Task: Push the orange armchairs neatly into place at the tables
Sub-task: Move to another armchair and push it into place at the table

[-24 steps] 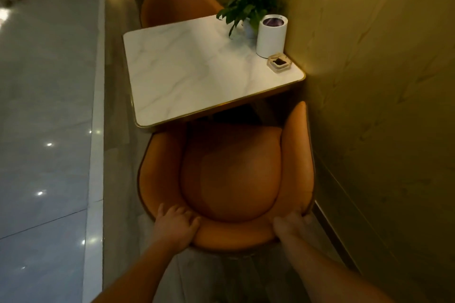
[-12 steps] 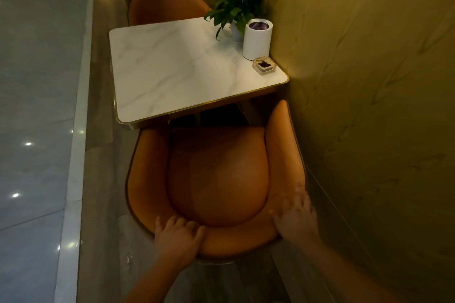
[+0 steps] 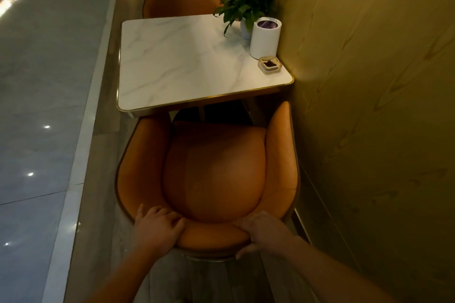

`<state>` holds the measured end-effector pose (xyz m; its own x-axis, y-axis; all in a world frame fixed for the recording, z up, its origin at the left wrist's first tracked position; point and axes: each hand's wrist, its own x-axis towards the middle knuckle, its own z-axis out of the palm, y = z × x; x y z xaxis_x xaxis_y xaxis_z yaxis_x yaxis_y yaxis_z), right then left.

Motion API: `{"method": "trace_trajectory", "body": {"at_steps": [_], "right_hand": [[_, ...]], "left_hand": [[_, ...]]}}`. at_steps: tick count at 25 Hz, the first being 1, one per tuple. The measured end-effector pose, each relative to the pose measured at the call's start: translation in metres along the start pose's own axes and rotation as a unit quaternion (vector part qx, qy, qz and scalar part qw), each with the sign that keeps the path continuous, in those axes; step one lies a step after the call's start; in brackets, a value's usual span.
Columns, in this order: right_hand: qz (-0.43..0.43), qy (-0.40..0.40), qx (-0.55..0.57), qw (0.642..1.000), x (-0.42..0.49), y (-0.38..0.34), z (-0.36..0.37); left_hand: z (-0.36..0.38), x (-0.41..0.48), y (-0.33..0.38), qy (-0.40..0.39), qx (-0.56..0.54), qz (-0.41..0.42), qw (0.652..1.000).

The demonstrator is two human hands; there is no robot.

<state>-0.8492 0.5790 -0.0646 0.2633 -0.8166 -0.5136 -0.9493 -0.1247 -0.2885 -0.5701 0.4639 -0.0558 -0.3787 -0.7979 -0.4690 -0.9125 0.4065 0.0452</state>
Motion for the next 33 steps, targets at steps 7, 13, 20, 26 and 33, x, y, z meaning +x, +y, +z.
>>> {"method": "trace_trajectory", "body": {"at_steps": [7, 13, 20, 26, 33], "right_hand": [[-0.011, 0.014, 0.037, 0.999, -0.043, 0.04, -0.007], [-0.02, -0.011, 0.083, 0.996, -0.071, 0.076, -0.017], [0.148, -0.129, 0.218, 0.956, -0.056, 0.064, -0.042], [0.203, 0.06, 0.09, 0.973, -0.038, 0.035, 0.005], [0.185, 0.116, 0.068, 0.974, -0.052, 0.064, 0.016]], "left_hand": [[0.012, -0.018, 0.06, -0.023, -0.04, -0.02, 0.999], [0.019, -0.033, 0.105, -0.043, -0.065, -0.004, 0.997], [0.017, -0.009, 0.062, -0.068, -0.081, 0.04, 0.994], [0.025, -0.011, 0.064, -0.028, -0.092, 0.022, 0.995], [0.033, -0.027, 0.091, -0.039, -0.106, -0.012, 0.994]]}}
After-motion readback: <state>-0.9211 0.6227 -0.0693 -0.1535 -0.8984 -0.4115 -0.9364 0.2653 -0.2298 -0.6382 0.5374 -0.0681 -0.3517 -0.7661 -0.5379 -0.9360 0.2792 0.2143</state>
